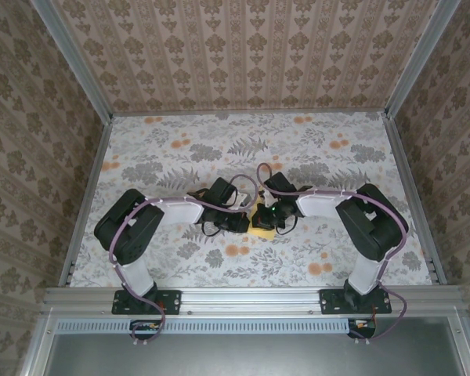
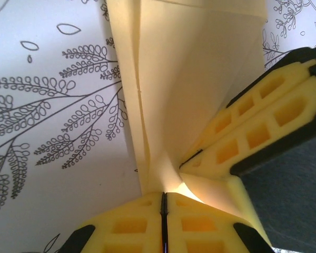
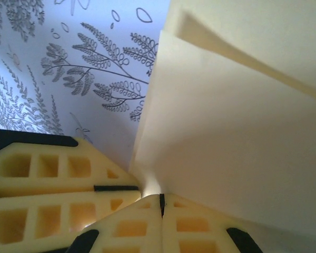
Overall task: Fold a paper plane with a square sheet of paper (fold left side to right side)
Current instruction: Fold the triangle a second time at the center of the table.
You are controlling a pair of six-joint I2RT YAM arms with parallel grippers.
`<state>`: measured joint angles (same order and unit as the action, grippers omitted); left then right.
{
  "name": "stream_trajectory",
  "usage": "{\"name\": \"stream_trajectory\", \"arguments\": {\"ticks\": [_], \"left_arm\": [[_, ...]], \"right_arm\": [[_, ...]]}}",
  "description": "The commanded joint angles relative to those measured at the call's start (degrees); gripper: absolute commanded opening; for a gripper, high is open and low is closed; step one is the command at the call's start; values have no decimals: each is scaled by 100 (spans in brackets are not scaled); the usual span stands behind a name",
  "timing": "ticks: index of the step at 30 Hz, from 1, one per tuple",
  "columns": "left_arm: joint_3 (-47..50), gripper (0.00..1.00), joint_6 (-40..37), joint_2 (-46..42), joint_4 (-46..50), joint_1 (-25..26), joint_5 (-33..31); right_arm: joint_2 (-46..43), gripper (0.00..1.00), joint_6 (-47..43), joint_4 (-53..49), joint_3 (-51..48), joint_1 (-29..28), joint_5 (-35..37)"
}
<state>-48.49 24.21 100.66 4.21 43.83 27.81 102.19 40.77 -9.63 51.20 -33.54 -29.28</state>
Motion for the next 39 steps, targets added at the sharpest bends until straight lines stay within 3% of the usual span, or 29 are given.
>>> {"name": "stream_trajectory", "arguments": {"ticks": [1, 11, 26, 33, 39], "left_arm": [[147, 9, -69, 85, 511, 16, -391], [136, 9, -78, 131, 537, 18, -399], [149, 9, -100, 190, 538, 11, -399], [156, 9, -36, 48, 451, 9, -294], [30, 19, 5, -423, 377, -23, -24]], "right_arm": [[122, 0, 54, 25, -8, -40, -65], [166, 0, -312, -742, 188, 0, 398], [-249, 0, -981, -1495, 215, 812, 739], [-485, 0, -1109, -1440, 252, 875, 653], [-1183, 0, -1194, -1255, 16, 1090, 834]]}}
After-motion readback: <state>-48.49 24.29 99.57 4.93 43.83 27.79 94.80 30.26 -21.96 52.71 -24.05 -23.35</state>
